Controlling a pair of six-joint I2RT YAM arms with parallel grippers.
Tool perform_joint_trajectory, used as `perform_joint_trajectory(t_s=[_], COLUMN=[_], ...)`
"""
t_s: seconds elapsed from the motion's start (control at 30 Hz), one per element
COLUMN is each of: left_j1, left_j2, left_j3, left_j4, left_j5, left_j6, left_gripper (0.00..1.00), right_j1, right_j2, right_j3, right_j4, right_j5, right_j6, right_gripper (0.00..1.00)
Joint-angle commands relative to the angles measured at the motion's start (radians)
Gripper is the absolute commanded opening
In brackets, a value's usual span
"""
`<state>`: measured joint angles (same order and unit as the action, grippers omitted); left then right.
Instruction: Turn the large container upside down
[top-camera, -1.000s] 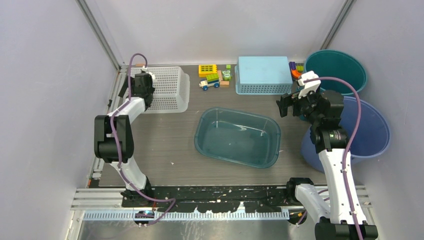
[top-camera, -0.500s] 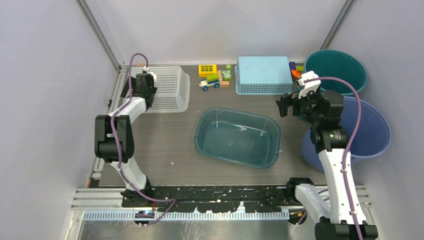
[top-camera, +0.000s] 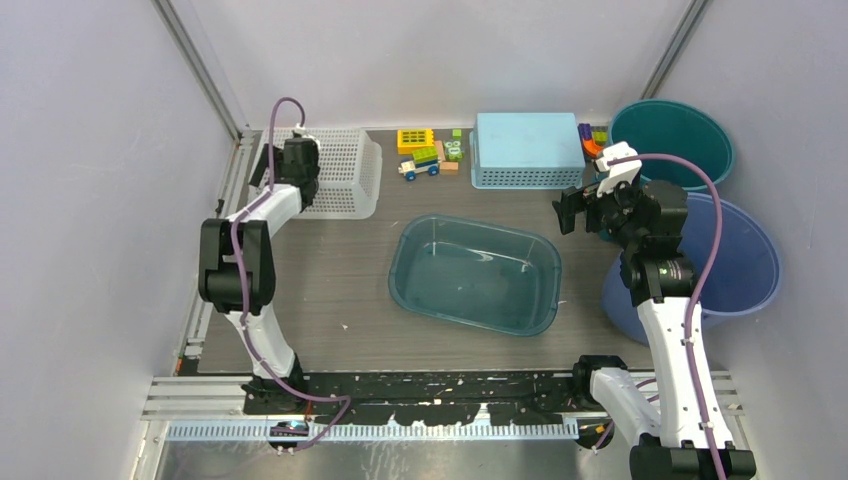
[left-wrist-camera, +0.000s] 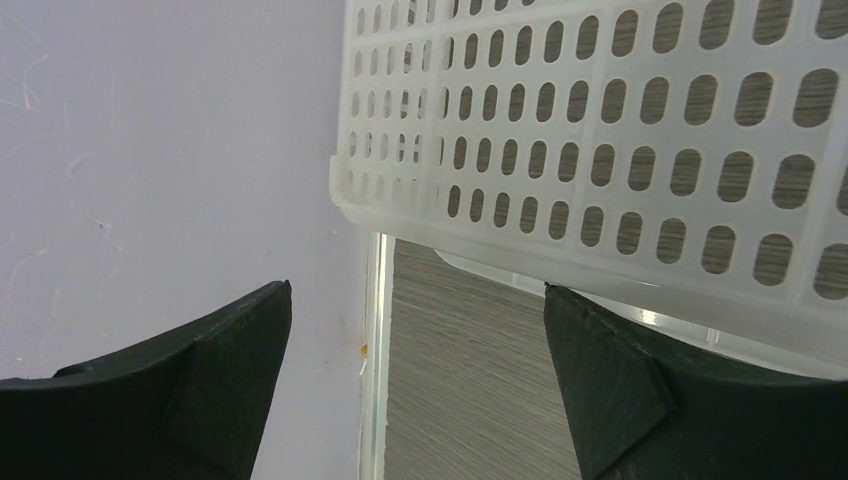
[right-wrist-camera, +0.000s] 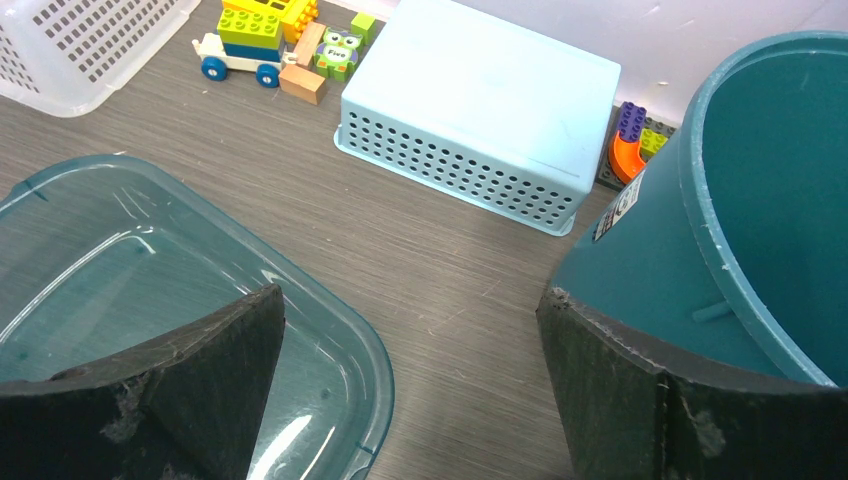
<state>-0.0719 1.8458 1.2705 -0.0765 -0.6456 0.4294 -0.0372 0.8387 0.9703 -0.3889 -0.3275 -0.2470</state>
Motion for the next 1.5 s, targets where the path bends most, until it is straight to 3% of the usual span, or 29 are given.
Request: perform_joint_trajectory(t_s=[0.0, 0.3, 0.93, 1.23, 1.47], left_j1=[-0.028, -0.091, -0.120, -0.134, -0.134], left_j2=[0.016, 0.052, 0.148, 0.117, 0.009], left_j3=[0.049, 0.088, 0.221, 0.205, 0.150], left_j4=[0.011, 0.003, -0.043, -0.045, -0.089], left_j5=[-0.022, -0.073, -0.104, -0.101, -0.038], left_j6=[-0.043, -0.041, -0.029, -0.035, -0.059], left_gripper=[0.98, 0.98, 0.98, 0.99, 0.99], right_j1=[-0.006, -0.006, -0.006, -0.006, -0.006], right_j2=[0.007, 0.011, 0.018, 0.024, 0.023], right_j3=[0.002, 0.002, -0.001, -0.001, 0.005], right_j4=[0.034, 0.036, 0.036, 0.036, 0.022], right_j5=[-0.007, -0.007, -0.008, -0.008, -0.050], right_j6=[0.016, 0.016, 0.013, 0.011, 0.004], right_gripper=[1.00, 1.00, 1.00, 1.00, 1.00])
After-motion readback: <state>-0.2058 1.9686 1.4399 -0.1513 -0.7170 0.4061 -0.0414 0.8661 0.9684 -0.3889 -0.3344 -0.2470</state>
